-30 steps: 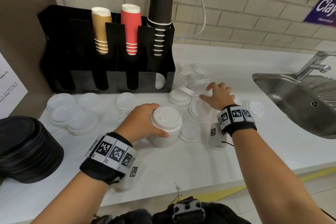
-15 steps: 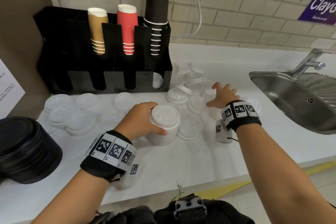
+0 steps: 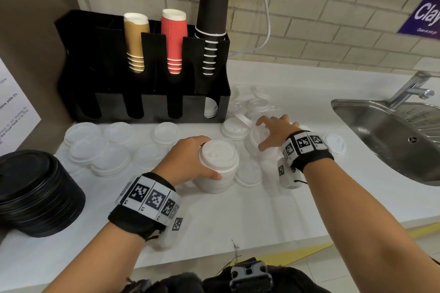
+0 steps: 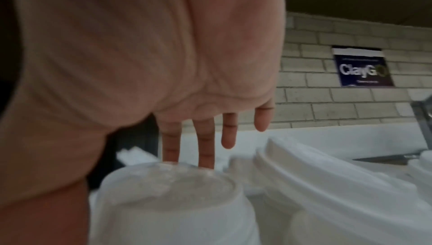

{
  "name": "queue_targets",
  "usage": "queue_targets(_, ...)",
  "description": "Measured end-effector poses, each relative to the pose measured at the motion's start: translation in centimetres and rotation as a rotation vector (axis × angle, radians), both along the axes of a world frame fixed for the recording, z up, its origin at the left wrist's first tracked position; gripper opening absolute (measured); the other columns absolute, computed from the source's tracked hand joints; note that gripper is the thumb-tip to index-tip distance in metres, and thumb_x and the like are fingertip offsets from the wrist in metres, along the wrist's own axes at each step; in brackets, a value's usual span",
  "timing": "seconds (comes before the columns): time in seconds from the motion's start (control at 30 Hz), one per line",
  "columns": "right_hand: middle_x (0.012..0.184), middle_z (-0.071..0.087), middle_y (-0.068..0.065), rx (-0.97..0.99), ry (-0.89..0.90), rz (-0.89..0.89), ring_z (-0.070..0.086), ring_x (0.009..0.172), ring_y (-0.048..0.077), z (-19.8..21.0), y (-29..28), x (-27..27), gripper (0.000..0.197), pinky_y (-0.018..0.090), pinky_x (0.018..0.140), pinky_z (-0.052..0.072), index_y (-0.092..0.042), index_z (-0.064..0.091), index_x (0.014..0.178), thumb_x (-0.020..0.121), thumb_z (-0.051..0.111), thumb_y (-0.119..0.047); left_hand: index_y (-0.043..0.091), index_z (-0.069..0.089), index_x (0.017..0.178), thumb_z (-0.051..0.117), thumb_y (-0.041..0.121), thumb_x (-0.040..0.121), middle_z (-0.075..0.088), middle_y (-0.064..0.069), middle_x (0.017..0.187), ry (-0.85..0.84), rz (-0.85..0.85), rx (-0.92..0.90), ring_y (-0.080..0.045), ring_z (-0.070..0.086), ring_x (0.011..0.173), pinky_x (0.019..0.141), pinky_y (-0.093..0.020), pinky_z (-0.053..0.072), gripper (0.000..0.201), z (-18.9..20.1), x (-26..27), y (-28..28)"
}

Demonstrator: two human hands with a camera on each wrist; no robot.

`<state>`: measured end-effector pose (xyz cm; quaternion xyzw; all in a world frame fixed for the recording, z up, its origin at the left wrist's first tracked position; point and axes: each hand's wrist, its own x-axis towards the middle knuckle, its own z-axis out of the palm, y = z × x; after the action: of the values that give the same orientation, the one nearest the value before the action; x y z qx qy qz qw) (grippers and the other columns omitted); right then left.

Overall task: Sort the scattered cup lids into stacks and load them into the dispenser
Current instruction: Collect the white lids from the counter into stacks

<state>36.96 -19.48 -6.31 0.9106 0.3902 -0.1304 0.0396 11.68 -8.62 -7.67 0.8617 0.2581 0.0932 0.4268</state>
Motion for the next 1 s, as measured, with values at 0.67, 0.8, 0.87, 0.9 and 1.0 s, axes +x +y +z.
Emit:
queue_targets(0.67, 0.111, 0.053, -0.008, 0.692, 0.511, 0.146, 0.052, 0.1, 0.008, 1.2, -1.9, -10.8, 0.054, 0.011, 0.081, 0.038, -0.041, 0.059, 0.12, 0.074, 0.08, -0.024, 0.022, 0.033, 0.147, 0.091, 0.033, 0.057, 0.048, 0.005, 0.124, 0.031, -0.009, 0.054, -0.017, 0.051, 0.114, 0.093, -0.03, 0.043, 0.107, -0.1, 0.2, -0.3)
queue_targets(0.8, 0.113, 0.052, -0.003, 0.64, 0.443, 0.168, 0.051, 0.103, 0.01, 0.8, -1.2, -11.5, 0.058, 0.011, 0.081, 0.035, -0.04, 0.06, 0.122, 0.069, 0.081, -0.029, 0.023, 0.008, 0.154, 0.091, 0.029, 0.057, 0.049, 0.01, 0.113, -0.026, -0.003, -0.018, -0.012, 0.051, 0.105, 0.084, -0.022, 0.04, 0.128, -0.6, 0.1, -0.4)
queue_targets(0.87, 0.112, 0.052, -0.002, 0.619, 0.42, 0.191, 0.05, 0.103, 0.01, 0.7, -0.8, -11.9, 0.06, 0.008, 0.08, 0.034, -0.04, 0.06, 0.123, 0.068, 0.082, -0.03, 0.023, 0.004, 0.155, 0.091, 0.027, 0.057, 0.049, 0.011, 0.111, -0.034, 0.005, -0.039, -0.011, 0.051, 0.103, 0.079, -0.018, 0.039, 0.131, -0.7, 0.2, -0.3)
queue_targets(0.9, 0.111, 0.052, -0.002, 0.612, 0.411, 0.198, 0.05, 0.104, 0.01, 0.6, -0.7, -12.0, 0.06, 0.007, 0.08, 0.033, -0.039, 0.061, 0.123, 0.067, 0.082, -0.031, 0.023, 0.003, 0.155, 0.092, 0.027, 0.057, 0.05, 0.01, 0.111, -0.035, 0.008, -0.043, -0.011, 0.051, 0.103, 0.079, -0.018, 0.039, 0.132, -0.7, 0.2, -0.2)
queue_targets(1.0, 0.109, 0.05, -0.003, 0.606, 0.392, 0.212, 0.047, 0.105, 0.01, 0.5, -0.4, -12.1, 0.062, 0.007, 0.08, 0.033, -0.037, 0.062, 0.123, 0.066, 0.083, -0.03, 0.022, 0.007, 0.154, 0.092, 0.026, 0.057, 0.048, 0.009, 0.112, -0.036, 0.006, -0.038, -0.011, 0.05, 0.103, 0.078, -0.017, 0.038, 0.129, -0.7, 0.1, -0.3)
